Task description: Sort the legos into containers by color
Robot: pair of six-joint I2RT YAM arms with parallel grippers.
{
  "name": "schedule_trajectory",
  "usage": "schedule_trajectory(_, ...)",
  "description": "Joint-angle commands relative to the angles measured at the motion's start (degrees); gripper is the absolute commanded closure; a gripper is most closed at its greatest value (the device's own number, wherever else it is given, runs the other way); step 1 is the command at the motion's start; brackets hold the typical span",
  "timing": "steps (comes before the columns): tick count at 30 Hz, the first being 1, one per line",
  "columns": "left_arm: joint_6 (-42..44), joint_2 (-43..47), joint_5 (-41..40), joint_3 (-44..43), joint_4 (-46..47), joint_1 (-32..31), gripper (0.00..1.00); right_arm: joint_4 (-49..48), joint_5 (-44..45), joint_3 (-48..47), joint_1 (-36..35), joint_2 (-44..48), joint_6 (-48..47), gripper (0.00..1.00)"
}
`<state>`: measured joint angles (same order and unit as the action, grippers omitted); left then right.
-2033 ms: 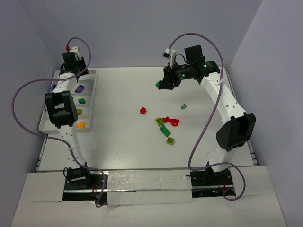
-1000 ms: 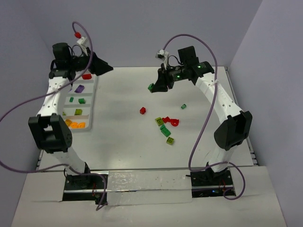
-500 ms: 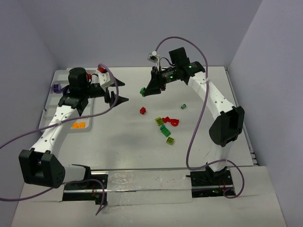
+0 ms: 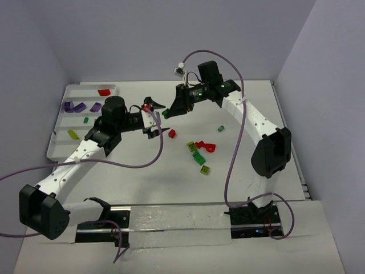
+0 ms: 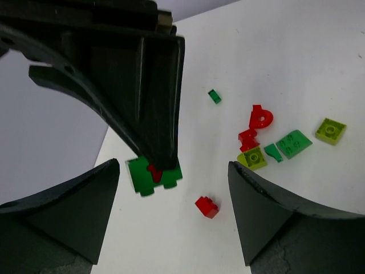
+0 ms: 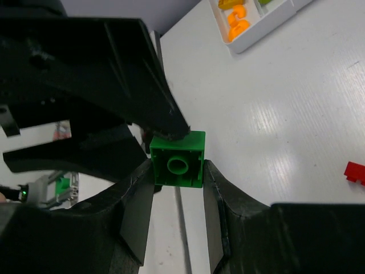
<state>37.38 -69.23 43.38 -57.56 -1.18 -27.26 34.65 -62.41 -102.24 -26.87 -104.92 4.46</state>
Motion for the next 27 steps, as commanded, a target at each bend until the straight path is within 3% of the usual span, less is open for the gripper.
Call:
schedule_trajectory(1, -3.8, -0.2, -5.7, -0.3, 7.8, -2.4, 0.15, -7.8, -0.7, 0.4, -0.2, 3.3, 9.1, 1.00)
schedule_trajectory(7, -10.2, -1.6, -10.1, -1.3, 9.9, -3.4, 0.28, -7.9, -0.6, 0.5, 0.0, 3.4, 9.4, 1.00)
schedule_trajectory(17, -12.4, -2.1, -13.4, -1.7, 7.4, -3.4, 0.72, -8.5, -0.9, 1.0, 0.7, 3.8, 9.9, 1.00)
schedule_trajectory(19, -11.9, -1.7, -14.2, -1.5, 5.9, -3.5, 0.92, -8.4, -0.8, 0.9, 0.9, 3.8, 10.0, 0.98)
schedule_trajectory(20, -11.6, -1.4, -14.8, -1.2, 5.1, -3.4, 0.99, -8.4, -0.8, 0.8, 1.1, 3.8, 10.0, 0.94)
schedule_trajectory(21, -11.3, -1.4, -15.4, -0.9, 5.0, -3.3, 0.99, -8.4, -0.8, 0.8, 1.4, 3.8, 10.2, 0.93)
schedule_trajectory(22, -11.0, -0.6, -16.2, -0.4, 3.9, -3.3, 1.00, -8.4, -0.5, 0.4, 1.9, 3.8, 10.4, 0.62)
schedule_trajectory(24, -11.3, 0.6, -16.0, 0.8, 2.4, -1.8, 1.00, -8.4, 0.5, -0.2, 3.0, 3.5, 10.5, 0.27)
schedule_trajectory(25, -11.4, 1.2, -15.5, 1.4, 1.4, -1.0, 1.00, -8.4, 1.4, -0.5, 3.8, 3.5, 10.6, 0.14)
schedule_trajectory(27, -11.8, 2.4, -15.9, 2.3, -1.7, 0.3, 1.00, -8.2, 2.9, -1.1, 6.1, 3.5, 9.5, 0.04)
